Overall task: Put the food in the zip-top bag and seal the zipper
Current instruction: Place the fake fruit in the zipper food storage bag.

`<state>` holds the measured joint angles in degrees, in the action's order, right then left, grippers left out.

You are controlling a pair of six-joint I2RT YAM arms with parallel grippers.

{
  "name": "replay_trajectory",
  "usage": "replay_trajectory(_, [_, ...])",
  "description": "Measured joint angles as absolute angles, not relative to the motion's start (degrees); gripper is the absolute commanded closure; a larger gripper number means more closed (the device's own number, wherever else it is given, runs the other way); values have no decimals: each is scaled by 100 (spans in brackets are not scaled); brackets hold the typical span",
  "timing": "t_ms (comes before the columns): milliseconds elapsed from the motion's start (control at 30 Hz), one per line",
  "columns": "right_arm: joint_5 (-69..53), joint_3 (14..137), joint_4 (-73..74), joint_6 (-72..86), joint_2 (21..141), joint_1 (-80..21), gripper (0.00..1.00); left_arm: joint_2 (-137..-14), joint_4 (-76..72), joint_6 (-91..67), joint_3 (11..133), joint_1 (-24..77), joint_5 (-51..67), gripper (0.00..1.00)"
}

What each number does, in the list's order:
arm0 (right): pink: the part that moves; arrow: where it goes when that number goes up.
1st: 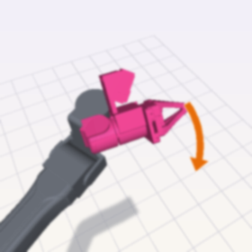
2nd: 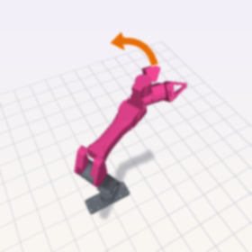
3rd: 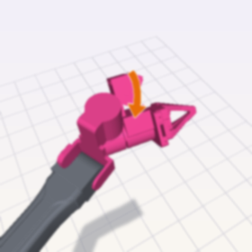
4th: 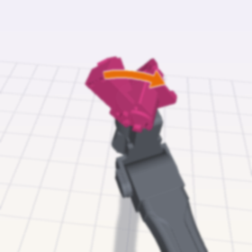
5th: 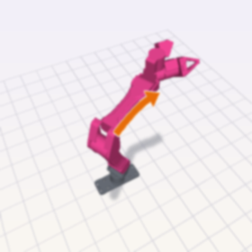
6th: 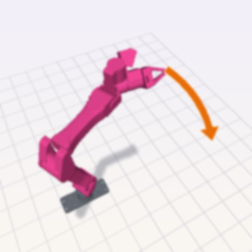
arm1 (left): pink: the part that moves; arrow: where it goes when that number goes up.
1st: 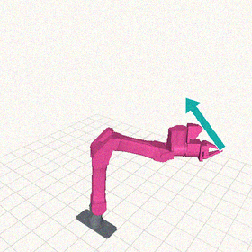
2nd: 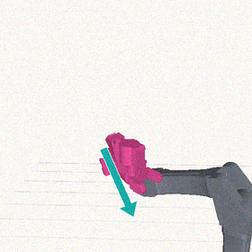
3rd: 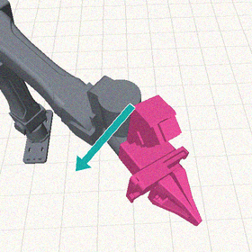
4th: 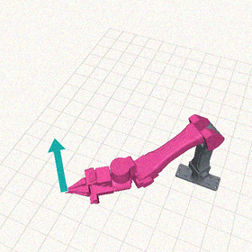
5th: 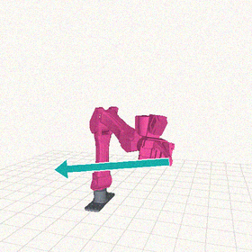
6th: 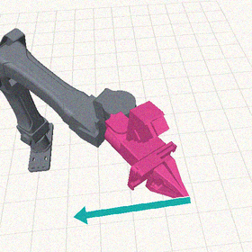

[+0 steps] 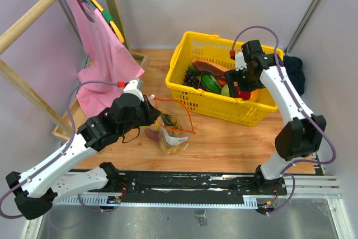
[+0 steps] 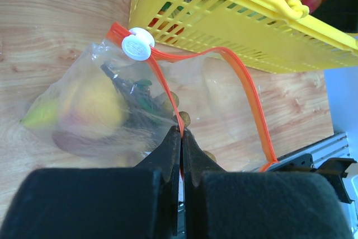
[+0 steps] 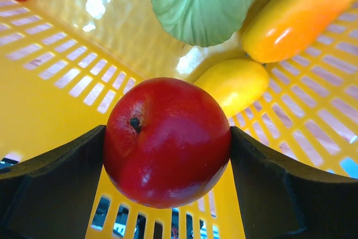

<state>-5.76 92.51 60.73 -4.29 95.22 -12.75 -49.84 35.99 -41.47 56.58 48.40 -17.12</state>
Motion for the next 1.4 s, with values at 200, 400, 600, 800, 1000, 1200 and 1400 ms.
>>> replay_trajectory(200, [-567, 9266, 5623, -366, 8464, -1378, 66, -5017, 3592, -4091, 5669, 4840, -1680, 100])
replay_trajectory(400, [-1210, 8958, 4600, -108, 7120, -1494, 68, -5017, 3568, -4058, 5669, 4840, -1664, 100])
replay_trajectory(600, [-1879, 8711, 3712, 172, 6737, -2257, 69, -5017, 3557, -4029, 5669, 4840, -1638, 99])
replay_trajectory(800, [-2340, 7959, 2875, 526, 6823, -3199, 70, -5015, 3557, -4029, 5669, 4840, -1621, 100])
replay_trajectory(1000, [-2648, 7330, 2047, 779, 6860, -3929, 70, -4995, 3555, -4032, 5669, 4840, -1594, 100])
replay_trajectory(1200, [-2827, 6862, 1194, 904, 7026, -4460, 70, -4989, 3518, -4032, 5669, 4840, -1570, 100])
replay_trajectory(1400, [-2932, 6608, 587, 972, 7413, -4731, 60, -4965, 3511, -4032, 5669, 4840, -1538, 99])
